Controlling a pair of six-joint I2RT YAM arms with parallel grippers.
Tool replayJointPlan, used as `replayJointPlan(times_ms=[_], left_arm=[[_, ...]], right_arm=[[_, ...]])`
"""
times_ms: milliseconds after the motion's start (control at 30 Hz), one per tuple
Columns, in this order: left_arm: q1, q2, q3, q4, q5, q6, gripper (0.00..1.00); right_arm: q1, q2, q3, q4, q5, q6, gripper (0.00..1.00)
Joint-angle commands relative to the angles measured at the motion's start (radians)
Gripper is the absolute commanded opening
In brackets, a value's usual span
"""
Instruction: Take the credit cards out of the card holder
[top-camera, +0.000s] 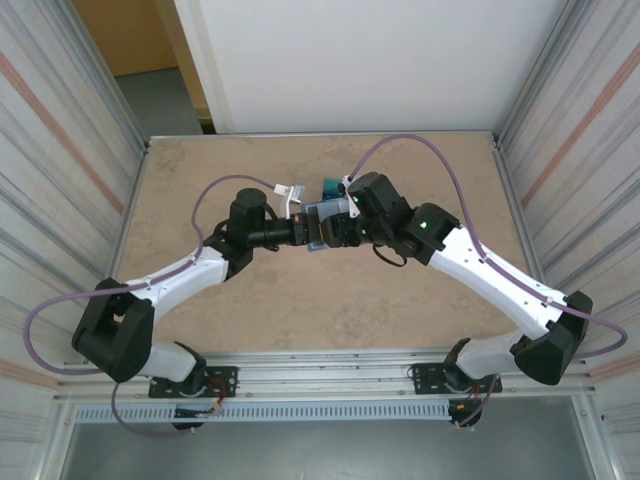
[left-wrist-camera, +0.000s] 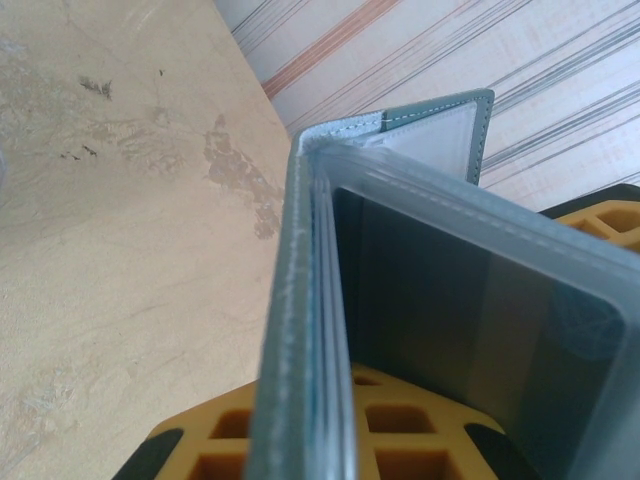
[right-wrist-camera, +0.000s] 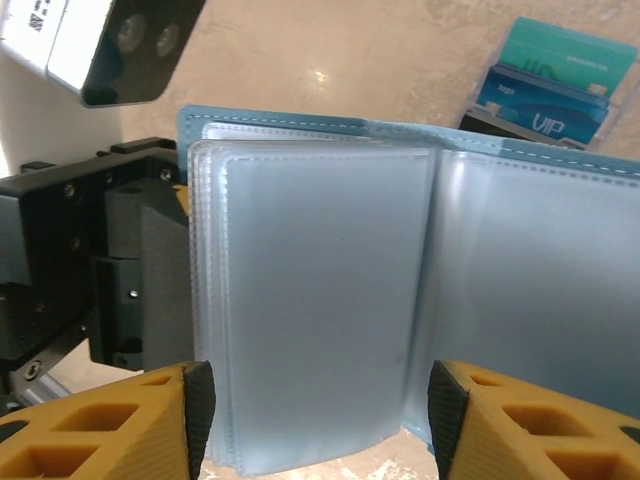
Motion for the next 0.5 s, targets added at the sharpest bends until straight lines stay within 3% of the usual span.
replayJointPlan(times_ms=[0,467], left_arm=[[0.004,0.0,0.002,0.051,0.029,-0.014,0.0],[0.004,-0.005,0.004,0.055,0.033,-0.014,0.0]], right_arm=[[-0.001,-0.002,-0.014,0.016,-0.02,-0.019,0.6],[-0.009,0.03,-0.014,0.004,-0.021,-0.017,0.58]])
